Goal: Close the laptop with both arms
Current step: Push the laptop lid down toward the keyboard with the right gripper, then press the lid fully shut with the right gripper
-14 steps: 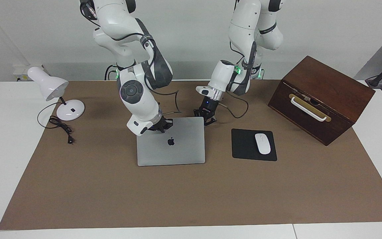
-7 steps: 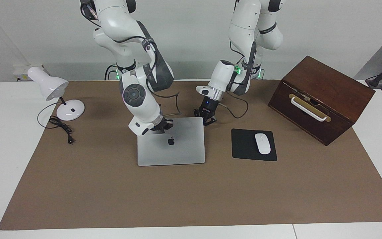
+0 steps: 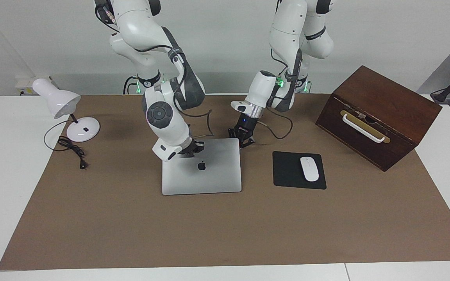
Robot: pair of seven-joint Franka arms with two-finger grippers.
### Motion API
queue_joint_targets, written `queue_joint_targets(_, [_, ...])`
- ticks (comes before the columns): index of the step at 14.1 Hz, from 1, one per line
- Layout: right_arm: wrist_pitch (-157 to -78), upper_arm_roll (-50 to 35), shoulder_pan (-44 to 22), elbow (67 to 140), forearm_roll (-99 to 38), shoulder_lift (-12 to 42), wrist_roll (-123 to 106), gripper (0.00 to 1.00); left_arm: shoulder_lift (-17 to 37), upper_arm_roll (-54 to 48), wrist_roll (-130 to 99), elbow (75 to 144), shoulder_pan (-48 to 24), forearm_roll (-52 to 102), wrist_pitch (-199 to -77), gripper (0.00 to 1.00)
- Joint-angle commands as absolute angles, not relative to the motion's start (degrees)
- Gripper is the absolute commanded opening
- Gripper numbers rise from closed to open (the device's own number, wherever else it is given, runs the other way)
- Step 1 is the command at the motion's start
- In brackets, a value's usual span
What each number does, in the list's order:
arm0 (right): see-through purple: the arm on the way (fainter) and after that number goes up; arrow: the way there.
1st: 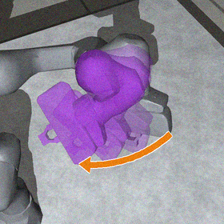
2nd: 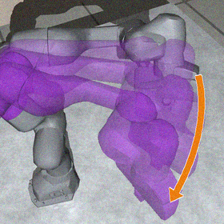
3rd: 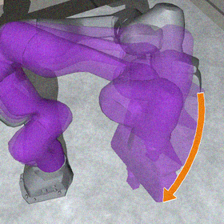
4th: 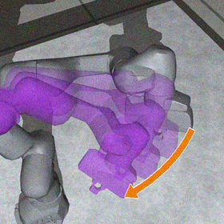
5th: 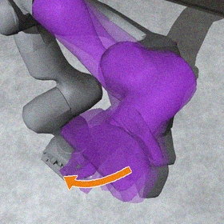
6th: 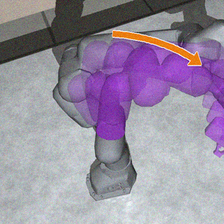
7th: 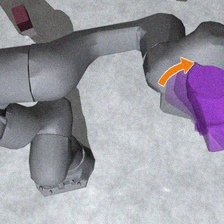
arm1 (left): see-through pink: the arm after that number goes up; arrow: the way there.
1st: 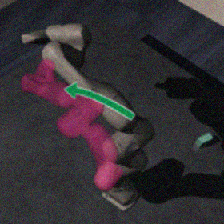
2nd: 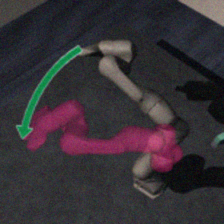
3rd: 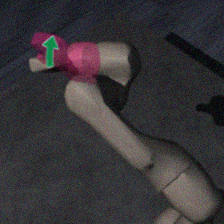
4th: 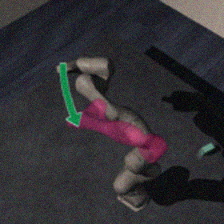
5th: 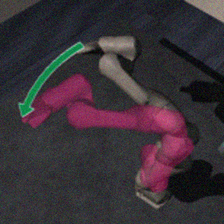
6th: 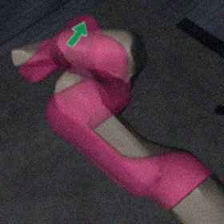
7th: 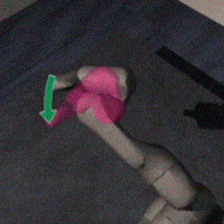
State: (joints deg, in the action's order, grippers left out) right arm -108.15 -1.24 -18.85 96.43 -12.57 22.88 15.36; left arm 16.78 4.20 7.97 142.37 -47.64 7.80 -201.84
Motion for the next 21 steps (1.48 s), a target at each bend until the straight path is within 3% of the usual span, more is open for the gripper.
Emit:
queue_joint_targets(1, [-110.6, -1.5, -18.8, 98.3, -13.9, 23.0, 16.2, 0.0, 21.0, 4.1, 7.8, 144.8, -50.1, 8.6, -200.7, 0.0])
queue_joint_targets(13, [-111.4, -1.5, -19.2, 99.0, -13.9, 22.8, 16.3, 0.0, 21.0, 4.1, 7.8, 145.5, -50.4, 8.6, -200.7, 0.0])
queue_joint_targets(21, [-103.4, -0.8, -17.1, 92.3, -12.3, 21.3, 16.5, 0.0, 20.9, 4.1, 7.7, 145.5, -50.4, 8.7, -200.7, 0.0])
